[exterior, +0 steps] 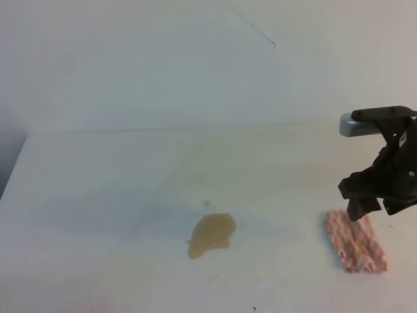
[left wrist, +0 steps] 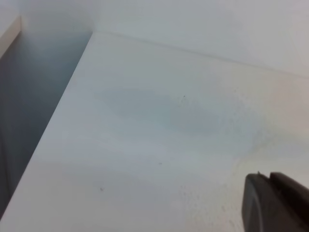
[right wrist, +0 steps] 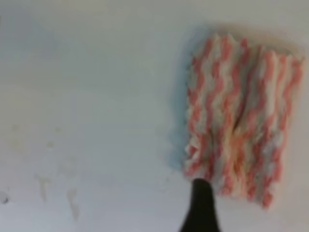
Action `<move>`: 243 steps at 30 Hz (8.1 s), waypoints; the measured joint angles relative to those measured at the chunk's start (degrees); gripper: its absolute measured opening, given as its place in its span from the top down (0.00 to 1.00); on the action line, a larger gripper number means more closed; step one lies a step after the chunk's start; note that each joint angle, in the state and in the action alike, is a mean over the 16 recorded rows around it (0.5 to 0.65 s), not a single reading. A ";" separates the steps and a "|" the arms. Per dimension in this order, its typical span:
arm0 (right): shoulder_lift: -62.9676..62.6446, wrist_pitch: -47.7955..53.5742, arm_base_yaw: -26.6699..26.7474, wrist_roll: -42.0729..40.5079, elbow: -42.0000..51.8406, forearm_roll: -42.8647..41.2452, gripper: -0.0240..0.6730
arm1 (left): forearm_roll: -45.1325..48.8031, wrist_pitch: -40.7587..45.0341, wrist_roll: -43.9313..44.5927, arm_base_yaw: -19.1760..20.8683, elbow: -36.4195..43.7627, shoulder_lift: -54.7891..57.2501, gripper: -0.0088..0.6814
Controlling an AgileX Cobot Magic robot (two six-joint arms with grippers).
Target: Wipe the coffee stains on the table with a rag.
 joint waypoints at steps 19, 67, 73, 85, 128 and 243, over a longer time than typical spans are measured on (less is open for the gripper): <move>13.95 -7.87 0.00 -2.29 -0.06 0.05 0.41 | 0.01 -0.06 0.00 0.00 -0.65 0.10 0.99; 30.61 -2.52 25.66 -19.18 -30.00 15.23 0.92 | 0.02 0.00 0.00 0.00 -0.81 0.00 0.99; 34.39 -2.76 25.67 -18.53 -32.91 13.15 0.92 | 0.01 0.00 0.00 0.00 -0.65 0.00 0.99; 37.15 -3.18 23.61 -16.28 -35.55 6.33 0.91 | 0.02 -0.06 0.00 0.00 -0.81 0.00 0.99; 41.48 6.58 12.84 -24.90 -45.13 18.78 0.92 | 0.01 -0.17 0.01 0.00 -0.65 0.00 0.99; -20.77 -5.51 1.19 -6.31 -4.76 6.25 0.96 | 0.01 -0.28 0.01 0.00 -0.49 0.00 0.99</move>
